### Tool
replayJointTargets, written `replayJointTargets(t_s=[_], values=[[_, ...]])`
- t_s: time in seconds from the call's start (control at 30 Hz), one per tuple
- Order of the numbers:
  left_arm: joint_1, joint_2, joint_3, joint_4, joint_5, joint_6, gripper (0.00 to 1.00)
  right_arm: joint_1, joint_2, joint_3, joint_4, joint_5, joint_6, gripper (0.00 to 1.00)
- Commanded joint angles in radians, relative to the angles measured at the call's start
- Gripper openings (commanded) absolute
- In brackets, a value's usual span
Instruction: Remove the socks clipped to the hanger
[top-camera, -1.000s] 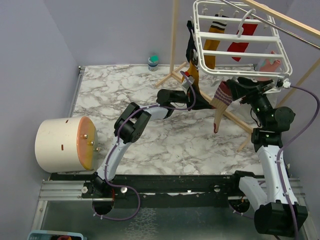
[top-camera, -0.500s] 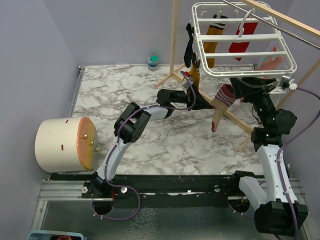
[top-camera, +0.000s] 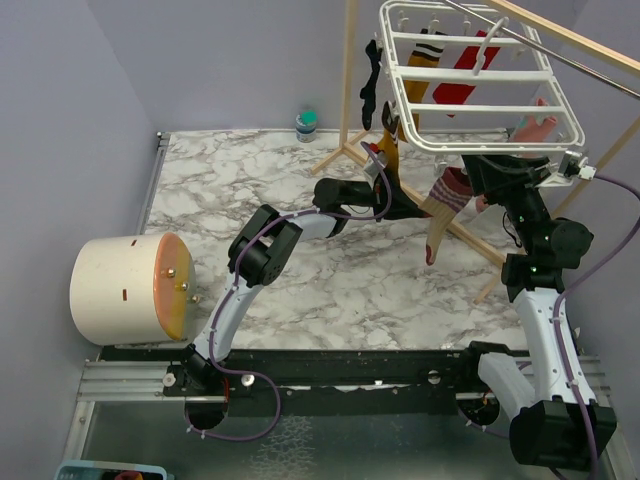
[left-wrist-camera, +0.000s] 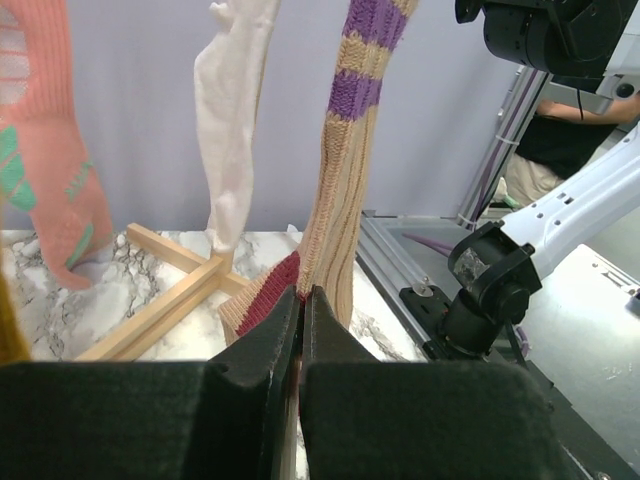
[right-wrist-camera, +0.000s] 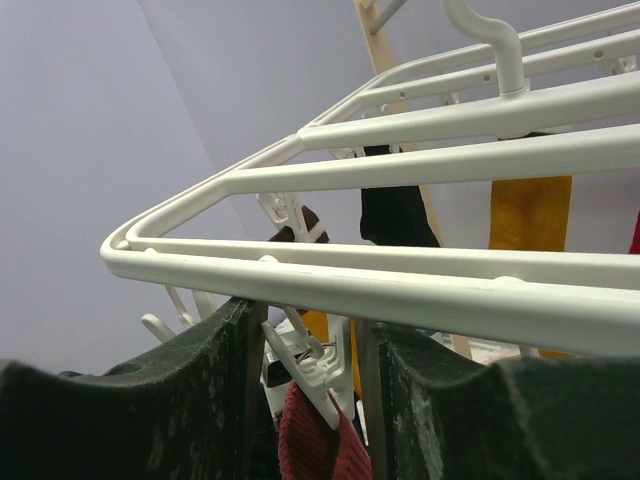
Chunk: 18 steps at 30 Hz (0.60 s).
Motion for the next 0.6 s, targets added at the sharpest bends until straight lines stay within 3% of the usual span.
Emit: replayJointTargets(t_s=[0.0,0.43,0.57], values=[[0.003,0.015,0.014,0.163,0.014,-0.012,0.00,0.004,-0.001,0.022,0.029,0.013,0.005,0.43],[0.013,0.021,-0.009,0.228,0.010,-0.069,0.00,0.007,0.005,0.027,0.012,0.009,0.007,0.21],[0.014,-0.025,-0.098,0.225,0.006,-0.039,0.00,0.006,0.001,0.027,0.005,0.010,0.006,0.21]])
